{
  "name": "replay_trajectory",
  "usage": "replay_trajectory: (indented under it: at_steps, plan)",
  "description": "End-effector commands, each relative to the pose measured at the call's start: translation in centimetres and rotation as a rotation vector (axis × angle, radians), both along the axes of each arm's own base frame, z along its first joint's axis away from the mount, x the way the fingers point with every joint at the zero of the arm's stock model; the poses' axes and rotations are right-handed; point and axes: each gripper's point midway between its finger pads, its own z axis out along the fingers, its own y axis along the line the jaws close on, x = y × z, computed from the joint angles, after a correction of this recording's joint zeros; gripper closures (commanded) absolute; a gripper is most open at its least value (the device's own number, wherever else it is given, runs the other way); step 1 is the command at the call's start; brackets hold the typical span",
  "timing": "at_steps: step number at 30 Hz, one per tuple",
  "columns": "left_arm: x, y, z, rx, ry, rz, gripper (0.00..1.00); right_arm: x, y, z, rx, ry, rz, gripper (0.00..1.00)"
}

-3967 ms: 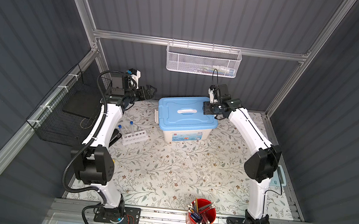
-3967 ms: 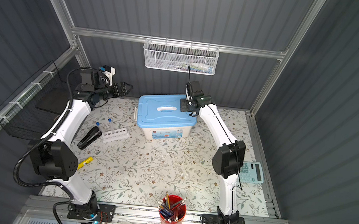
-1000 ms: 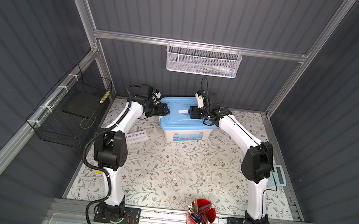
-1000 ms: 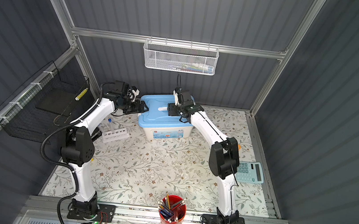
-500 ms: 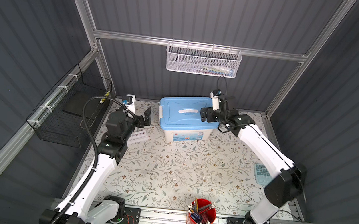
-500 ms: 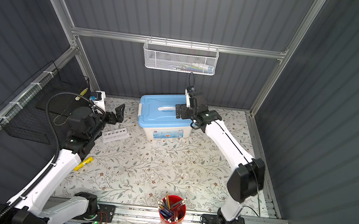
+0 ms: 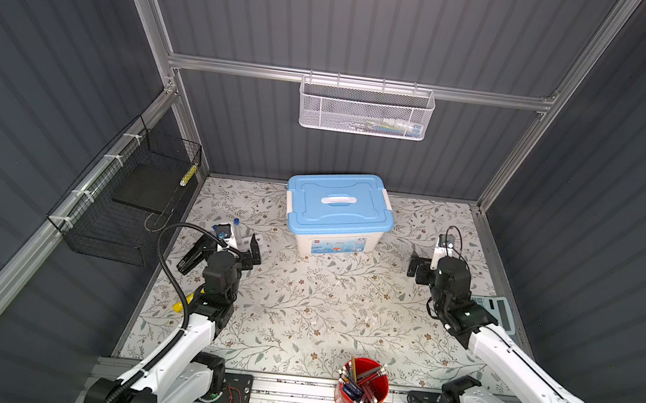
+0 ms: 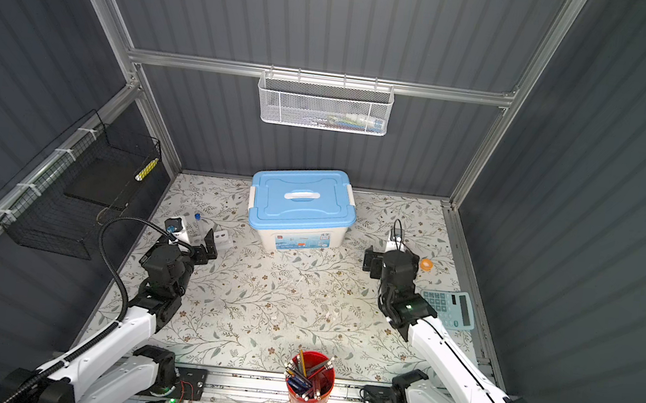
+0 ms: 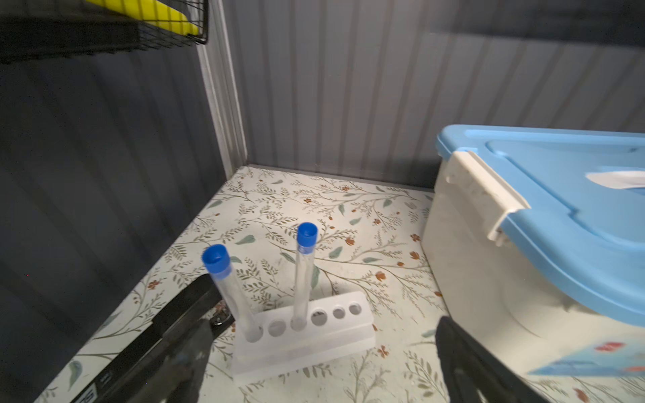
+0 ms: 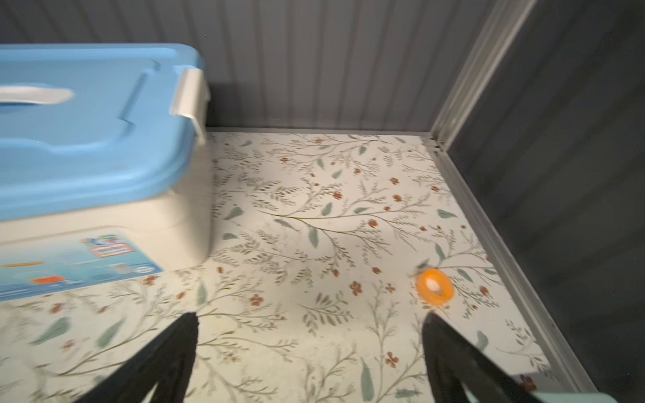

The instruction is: Organize the chemistry lab equipment

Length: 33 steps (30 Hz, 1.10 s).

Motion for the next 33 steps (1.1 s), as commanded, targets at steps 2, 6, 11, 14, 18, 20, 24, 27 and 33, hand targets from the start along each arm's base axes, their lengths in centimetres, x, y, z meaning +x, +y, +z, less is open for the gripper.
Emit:
replay_trajectory:
  at_steps: [2, 6, 11, 14, 18, 20, 24, 27, 33]
  plan:
    - [0.1, 2.4, -2.5, 0.065, -0.019, 0.143, 0.00, -0.4, -4.2, -0.1, -0.022, -0.175, -0.162, 0.01]
    - [1.0, 1.7, -6.4, 0.109, 0.051, 0.107, 0.00, -0.1, -5.8, -2.0, -0.034, -0.180, -0.199, 0.01]
    - [1.3, 1.3, -7.7, 0.108, -0.011, 0.082, 0.00, 0.6, -6.5, -3.4, -0.041, -0.264, -0.192, 0.01]
    - [2.5, 1.1, -8.8, 0.158, 0.013, 0.052, 0.00, 1.8, -6.1, -3.4, -0.090, -0.246, -0.152, 0.01]
    - [4.2, 1.2, -10.5, 0.119, -0.002, 0.003, 0.00, 2.3, -7.0, -4.1, -0.081, -0.273, -0.149, 0.01]
    - [4.3, 1.3, -11.1, 0.087, 0.066, -0.018, 0.00, 2.5, -7.6, -4.3, -0.061, -0.300, -0.164, 0.01]
    - [5.7, 1.2, -11.8, 0.076, 0.116, -0.044, 0.00, 2.5, -8.4, -5.4, 0.022, -0.244, -0.144, 0.01]
    - [6.7, 0.8, -12.5, 0.085, 0.170, -0.068, 0.00, 2.7, -9.0, -5.8, 0.041, -0.286, -0.145, 0.01]
    - [7.7, 1.2, -13.0, 0.087, 0.227, -0.035, 0.00, 3.0, -9.2, -6.2, 0.051, -0.247, -0.152, 0.01]
